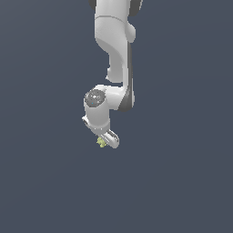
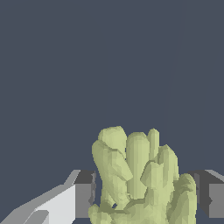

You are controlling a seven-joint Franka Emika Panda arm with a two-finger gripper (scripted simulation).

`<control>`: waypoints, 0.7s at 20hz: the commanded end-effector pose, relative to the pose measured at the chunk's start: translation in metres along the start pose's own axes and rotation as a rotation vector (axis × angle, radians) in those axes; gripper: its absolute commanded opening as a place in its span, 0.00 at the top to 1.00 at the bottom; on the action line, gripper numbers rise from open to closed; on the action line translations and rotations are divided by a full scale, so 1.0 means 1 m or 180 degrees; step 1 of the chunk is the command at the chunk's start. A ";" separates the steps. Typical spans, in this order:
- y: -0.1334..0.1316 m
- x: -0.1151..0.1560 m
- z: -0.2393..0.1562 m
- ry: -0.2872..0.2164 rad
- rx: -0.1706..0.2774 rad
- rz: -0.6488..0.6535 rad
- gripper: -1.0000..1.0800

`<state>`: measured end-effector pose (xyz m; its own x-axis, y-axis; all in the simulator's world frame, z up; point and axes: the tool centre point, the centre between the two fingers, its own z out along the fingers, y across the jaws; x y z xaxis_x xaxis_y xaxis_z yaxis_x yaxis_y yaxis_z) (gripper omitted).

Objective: Pick up the object and move it to a goal position.

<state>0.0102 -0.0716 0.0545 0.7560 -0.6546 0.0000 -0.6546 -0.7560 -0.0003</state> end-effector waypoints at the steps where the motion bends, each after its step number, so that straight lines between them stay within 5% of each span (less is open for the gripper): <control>1: -0.006 -0.004 -0.011 0.0003 0.0003 -0.0003 1.00; 14: -0.066 -0.050 -0.126 0.0005 -0.0002 0.0003 1.00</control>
<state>0.0149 0.0006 0.1639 0.7558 -0.6548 0.0012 -0.6548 -0.7558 -0.0003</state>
